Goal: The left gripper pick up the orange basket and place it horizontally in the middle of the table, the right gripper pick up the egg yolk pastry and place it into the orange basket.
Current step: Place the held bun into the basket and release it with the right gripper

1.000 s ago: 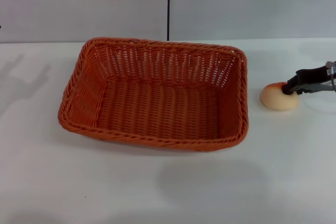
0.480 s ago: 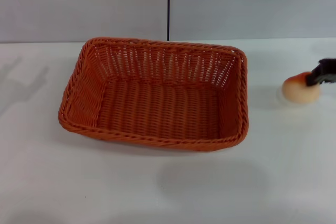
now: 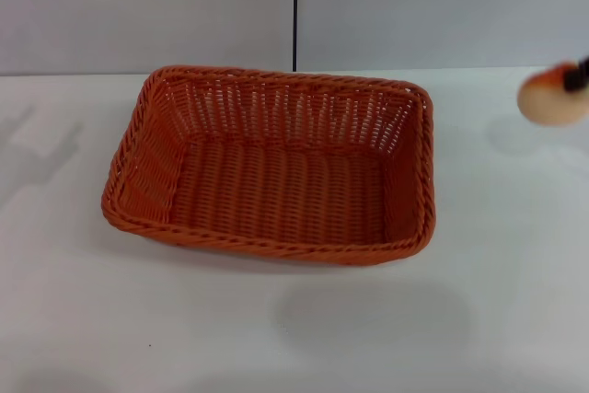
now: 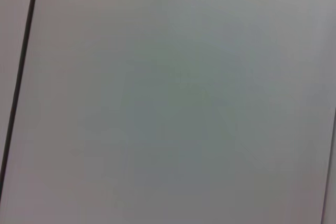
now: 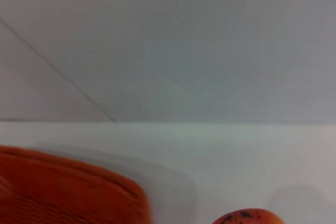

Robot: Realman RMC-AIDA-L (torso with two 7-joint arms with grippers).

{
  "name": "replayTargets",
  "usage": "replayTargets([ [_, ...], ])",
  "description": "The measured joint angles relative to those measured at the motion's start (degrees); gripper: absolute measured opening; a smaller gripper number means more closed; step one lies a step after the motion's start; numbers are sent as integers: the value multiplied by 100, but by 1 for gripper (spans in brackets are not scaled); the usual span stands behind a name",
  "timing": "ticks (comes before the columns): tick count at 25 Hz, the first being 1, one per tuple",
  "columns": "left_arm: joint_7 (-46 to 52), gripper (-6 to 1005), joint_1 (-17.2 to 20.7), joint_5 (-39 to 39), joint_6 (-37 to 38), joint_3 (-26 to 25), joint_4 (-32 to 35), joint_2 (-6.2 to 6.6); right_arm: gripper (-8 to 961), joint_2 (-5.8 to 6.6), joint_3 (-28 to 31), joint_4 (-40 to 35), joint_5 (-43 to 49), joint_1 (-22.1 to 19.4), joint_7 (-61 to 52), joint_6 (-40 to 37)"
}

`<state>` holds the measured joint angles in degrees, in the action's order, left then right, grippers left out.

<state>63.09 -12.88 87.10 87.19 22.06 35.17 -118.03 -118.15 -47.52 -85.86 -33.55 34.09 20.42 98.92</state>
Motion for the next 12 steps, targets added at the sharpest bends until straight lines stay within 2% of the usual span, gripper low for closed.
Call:
replayTargets([
  [7,-265,815,164,1,152,0,-18,-18,30,40,-37,47,-745,448,4,-113],
  [8,-267,815,215,0,171,0,-19,-18,29,36,-117,160,-966,621,21,-214],
  [12,-268,815,280,-2,195,0,-32,-21,30,15,-453,372,-1368,817,25,-472],
])
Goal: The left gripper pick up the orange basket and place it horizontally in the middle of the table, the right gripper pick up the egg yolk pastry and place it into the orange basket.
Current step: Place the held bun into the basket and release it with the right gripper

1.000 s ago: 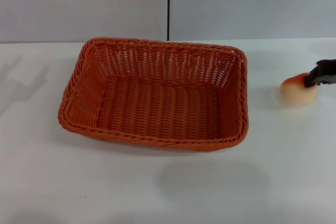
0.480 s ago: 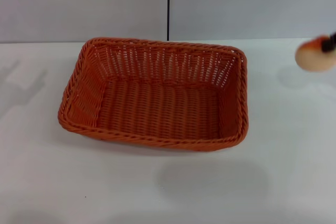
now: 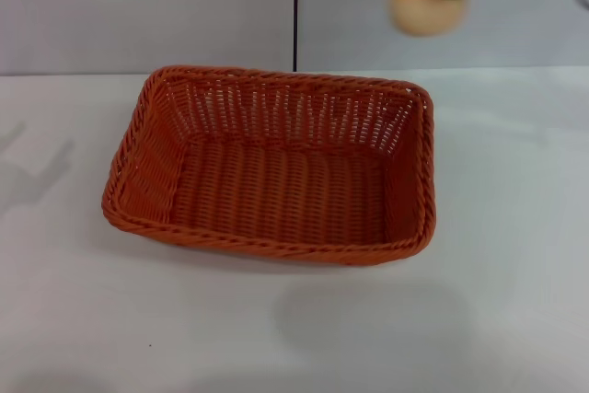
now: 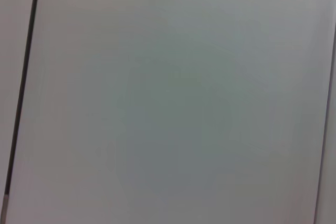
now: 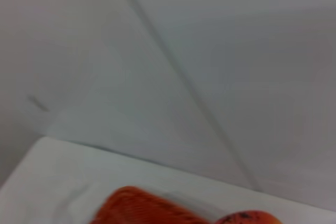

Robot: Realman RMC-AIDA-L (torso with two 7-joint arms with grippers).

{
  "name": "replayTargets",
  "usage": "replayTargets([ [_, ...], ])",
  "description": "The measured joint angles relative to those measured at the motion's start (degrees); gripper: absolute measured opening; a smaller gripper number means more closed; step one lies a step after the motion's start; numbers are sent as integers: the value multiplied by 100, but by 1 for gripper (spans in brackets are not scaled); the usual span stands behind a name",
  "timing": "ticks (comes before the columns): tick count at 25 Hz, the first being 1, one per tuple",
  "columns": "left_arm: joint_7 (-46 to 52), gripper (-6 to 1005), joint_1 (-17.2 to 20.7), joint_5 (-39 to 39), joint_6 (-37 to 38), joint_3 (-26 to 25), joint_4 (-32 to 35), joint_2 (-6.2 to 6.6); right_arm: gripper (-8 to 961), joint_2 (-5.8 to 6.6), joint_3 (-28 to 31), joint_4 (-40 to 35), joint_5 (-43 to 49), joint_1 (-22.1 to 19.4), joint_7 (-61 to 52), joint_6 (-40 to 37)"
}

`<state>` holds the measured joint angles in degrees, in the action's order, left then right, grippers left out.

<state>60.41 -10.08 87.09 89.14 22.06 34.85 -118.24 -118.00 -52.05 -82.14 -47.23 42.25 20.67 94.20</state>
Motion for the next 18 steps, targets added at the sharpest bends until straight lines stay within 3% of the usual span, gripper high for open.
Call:
replayTargets([
  [6,-23,815,49,-6,7,-39,-78,7,29,-67,-1141,902,-737,241,-4,-736],
  [12,-110,815,60,-9,-3,-77,-78,18,27,-78,-1641,1386,-961,301,-19,-1055],
  [18,-306,815,59,-9,-13,-80,-138,17,67,-83,-1783,2267,-1696,294,430,-1283],
])
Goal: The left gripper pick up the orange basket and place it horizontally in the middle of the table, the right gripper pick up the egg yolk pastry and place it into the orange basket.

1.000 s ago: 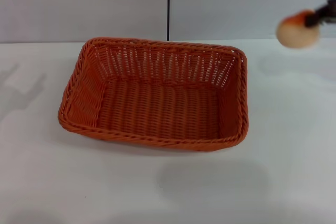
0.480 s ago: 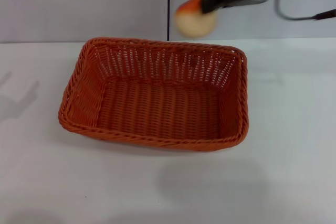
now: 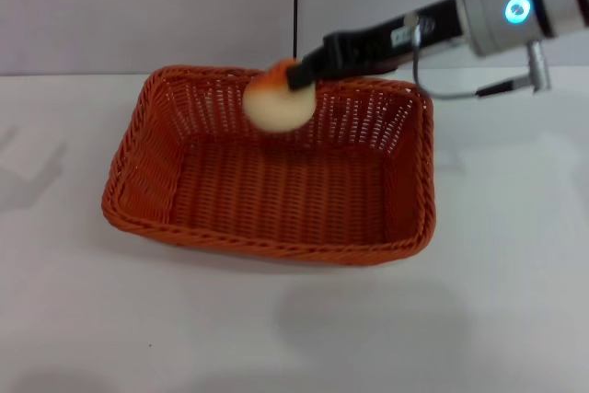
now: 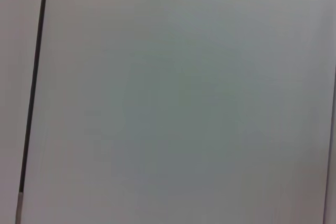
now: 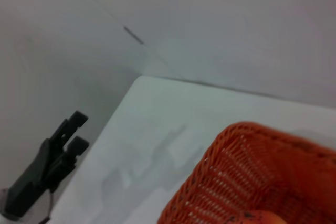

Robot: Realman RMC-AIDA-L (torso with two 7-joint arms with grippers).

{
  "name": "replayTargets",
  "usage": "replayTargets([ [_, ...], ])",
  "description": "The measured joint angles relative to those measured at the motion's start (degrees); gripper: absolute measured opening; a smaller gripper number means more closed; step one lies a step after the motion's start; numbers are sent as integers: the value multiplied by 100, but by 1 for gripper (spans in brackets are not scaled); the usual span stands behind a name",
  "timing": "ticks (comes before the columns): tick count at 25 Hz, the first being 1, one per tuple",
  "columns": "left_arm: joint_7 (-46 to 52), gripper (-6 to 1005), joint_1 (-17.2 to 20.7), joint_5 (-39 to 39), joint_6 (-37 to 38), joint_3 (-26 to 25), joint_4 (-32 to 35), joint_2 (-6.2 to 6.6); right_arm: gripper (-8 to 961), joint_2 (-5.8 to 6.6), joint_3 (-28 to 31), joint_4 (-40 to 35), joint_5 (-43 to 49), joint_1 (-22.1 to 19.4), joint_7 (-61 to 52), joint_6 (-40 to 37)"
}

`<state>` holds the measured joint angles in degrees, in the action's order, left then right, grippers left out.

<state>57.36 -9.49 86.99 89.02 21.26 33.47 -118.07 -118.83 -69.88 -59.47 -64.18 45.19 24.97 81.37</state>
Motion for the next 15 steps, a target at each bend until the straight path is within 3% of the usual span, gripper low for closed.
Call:
replayTargets([
  [3,-12,815,0,0,-6,0,-7,-1,91,2,20,673,-249,77,276,-84],
  [8,-36,815,0,1,14,0,-9,5,131,0,99,885,-499,-37,409,-176],
  [15,-307,815,-14,1,16,-56,-228,14,402,16,482,872,-804,-246,724,-56],
])
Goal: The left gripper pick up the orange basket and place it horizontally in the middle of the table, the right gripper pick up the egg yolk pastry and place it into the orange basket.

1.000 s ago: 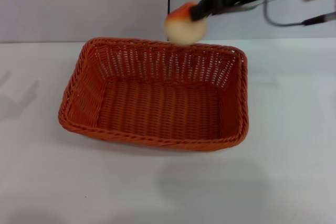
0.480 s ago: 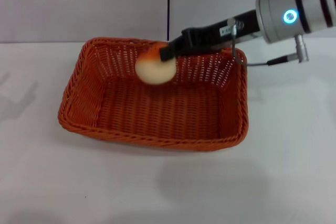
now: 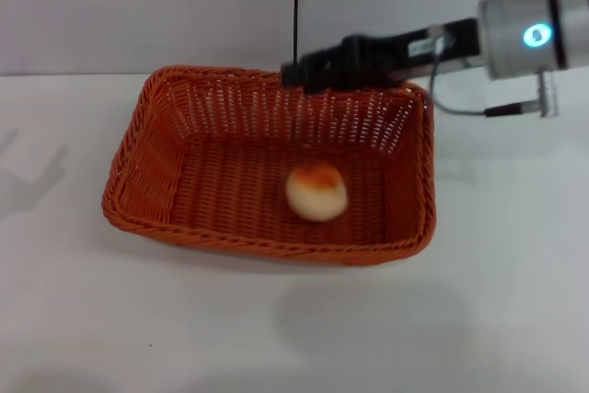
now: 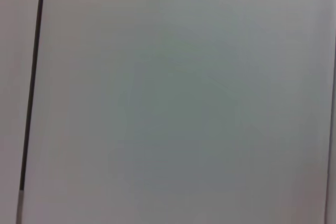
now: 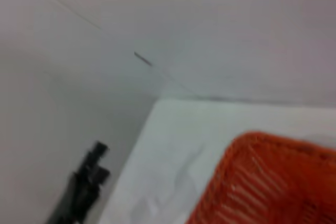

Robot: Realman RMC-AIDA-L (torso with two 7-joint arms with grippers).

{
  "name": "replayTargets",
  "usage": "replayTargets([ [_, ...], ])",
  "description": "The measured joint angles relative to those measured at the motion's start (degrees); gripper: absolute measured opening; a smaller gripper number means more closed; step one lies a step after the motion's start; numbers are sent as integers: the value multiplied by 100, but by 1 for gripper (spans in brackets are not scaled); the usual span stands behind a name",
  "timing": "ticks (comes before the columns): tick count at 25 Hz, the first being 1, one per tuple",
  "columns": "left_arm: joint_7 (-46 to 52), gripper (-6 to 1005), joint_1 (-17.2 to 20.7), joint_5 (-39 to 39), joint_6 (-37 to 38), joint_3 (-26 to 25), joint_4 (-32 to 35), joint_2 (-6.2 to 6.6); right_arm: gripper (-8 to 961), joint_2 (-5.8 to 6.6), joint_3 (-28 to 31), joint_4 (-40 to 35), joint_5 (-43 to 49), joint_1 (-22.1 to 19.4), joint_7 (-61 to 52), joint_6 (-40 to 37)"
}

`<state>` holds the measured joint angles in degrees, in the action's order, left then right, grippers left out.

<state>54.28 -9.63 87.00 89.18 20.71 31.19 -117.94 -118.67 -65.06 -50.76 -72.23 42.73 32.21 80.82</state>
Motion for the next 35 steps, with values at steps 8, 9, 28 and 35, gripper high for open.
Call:
replayTargets([
  [8,-12,815,20,-148,44,-115,-166,-9,507,160,1973,-192,-1128,-772,1722,944],
  [9,-16,815,25,-211,47,-127,-230,-3,507,160,1973,-192,-1128,-772,1722,944],
  [28,-1132,815,6,-487,532,-181,-804,-37,507,358,4513,1541,-1547,-1949,6555,778],
  [35,-1572,815,-161,-914,735,-177,-1148,-27,507,321,4553,1566,-1595,-2048,6754,777],
])
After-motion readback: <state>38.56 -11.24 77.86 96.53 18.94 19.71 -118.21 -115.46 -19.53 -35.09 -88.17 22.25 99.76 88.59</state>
